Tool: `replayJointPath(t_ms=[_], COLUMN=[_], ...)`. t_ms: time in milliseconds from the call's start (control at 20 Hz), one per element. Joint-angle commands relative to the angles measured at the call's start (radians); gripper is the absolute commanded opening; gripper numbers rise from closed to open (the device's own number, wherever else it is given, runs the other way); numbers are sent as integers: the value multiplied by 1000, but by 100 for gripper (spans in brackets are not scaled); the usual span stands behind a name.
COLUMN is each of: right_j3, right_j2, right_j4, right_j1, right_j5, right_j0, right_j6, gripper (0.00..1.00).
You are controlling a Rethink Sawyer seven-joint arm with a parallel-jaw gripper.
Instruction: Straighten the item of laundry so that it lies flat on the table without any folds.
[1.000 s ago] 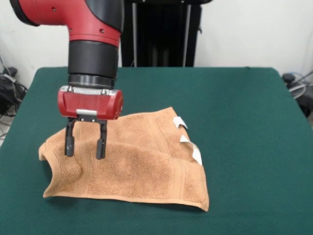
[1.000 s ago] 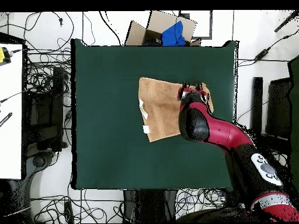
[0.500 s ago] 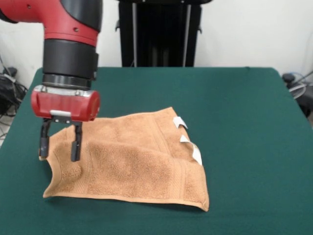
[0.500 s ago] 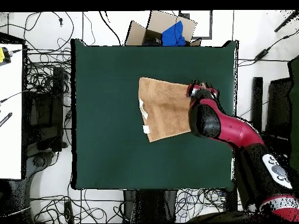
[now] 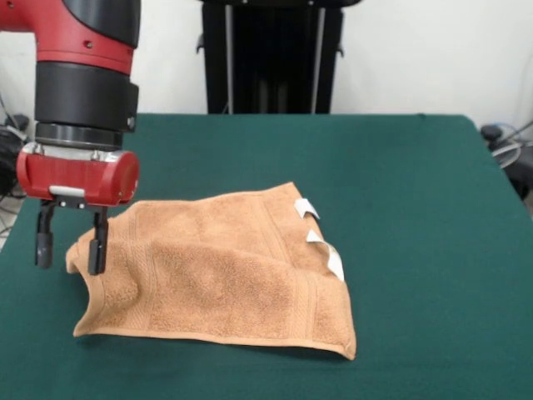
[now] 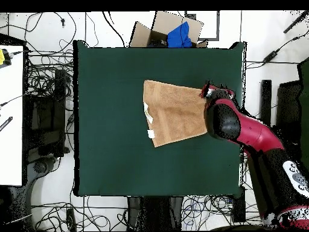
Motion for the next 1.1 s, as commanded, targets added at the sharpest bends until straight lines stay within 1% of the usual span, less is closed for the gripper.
replayJointPath(t_ms=[50, 200, 650, 1100], right_j3=[-41, -52, -70, -15], right_j2=[118, 109, 77, 43], right_j4=[-36, -37, -43, -37], right_j1=[49, 73, 99, 85], right_j5=[111, 84, 44, 26], right_j0=[8, 28, 56, 85], right_j6=[26, 48, 71, 105], gripper=[100, 100, 100, 100])
